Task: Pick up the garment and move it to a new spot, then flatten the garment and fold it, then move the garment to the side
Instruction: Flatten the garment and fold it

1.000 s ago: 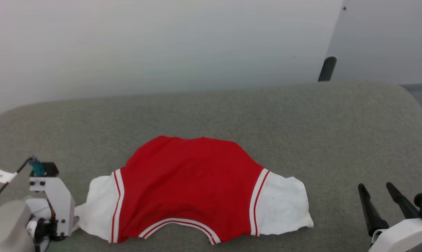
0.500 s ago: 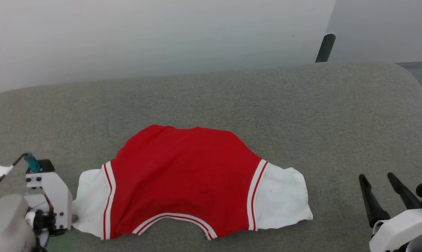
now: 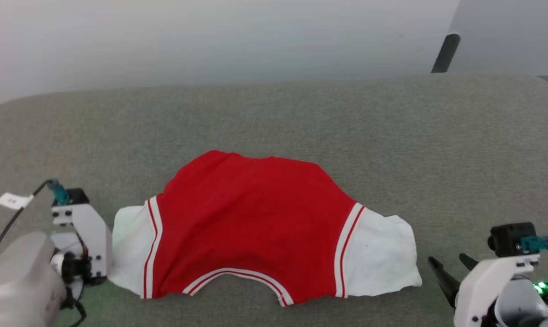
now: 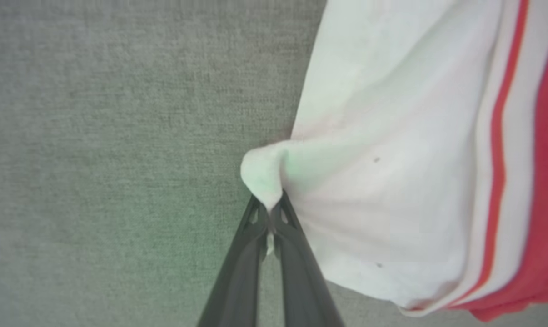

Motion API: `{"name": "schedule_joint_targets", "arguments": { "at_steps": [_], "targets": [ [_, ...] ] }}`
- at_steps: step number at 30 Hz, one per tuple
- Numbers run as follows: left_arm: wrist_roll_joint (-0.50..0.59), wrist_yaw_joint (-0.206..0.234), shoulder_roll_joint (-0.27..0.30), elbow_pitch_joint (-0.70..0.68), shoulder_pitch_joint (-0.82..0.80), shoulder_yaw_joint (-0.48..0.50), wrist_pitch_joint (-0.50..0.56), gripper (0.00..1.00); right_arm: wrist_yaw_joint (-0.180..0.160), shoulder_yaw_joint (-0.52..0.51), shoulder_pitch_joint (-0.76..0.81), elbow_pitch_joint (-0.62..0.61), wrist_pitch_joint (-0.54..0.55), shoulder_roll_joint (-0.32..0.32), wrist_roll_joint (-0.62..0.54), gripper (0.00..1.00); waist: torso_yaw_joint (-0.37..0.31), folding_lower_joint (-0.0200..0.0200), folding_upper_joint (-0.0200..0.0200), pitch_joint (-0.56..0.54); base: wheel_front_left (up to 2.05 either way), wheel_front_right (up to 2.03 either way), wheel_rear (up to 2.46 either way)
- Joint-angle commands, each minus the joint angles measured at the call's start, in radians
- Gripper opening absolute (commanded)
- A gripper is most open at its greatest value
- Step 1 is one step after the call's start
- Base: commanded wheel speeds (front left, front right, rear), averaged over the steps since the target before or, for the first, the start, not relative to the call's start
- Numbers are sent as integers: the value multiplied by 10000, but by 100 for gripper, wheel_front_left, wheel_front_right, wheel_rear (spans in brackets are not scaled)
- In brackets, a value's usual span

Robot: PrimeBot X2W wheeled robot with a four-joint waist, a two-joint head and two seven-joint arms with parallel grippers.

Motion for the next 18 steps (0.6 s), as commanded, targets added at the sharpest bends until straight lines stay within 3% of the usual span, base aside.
{"name": "schedule_joint_targets", "arguments": {
  "at_steps": [1,12,13,14,18],
  "targets": [
    [56,-37,-201,3,-76,-49,-104,0,-2,-4,-222,137,70,34,45,100,176,0,0,177,0,0,0],
    [200,-281,-603,239,-775,-150,-414,0,-2,566,-1240,2666,547,211,-207,100,658,0,0,744,0,0,0],
    [201,-296,-638,283,-811,-162,-443,0,-2,630,-1291,2903,569,207,-282,47,681,0,0,763,0,0,0],
    [203,-315,-662,326,-836,-173,-465,0,-2,677,-1355,3107,543,197,-357,0,703,0,0,780,0,0,0],
    [180,-426,-745,538,-881,-215,-564,0,1,696,-1563,3717,596,239,-445,0,750,0,0,781,0,0,0]
  ]
}}
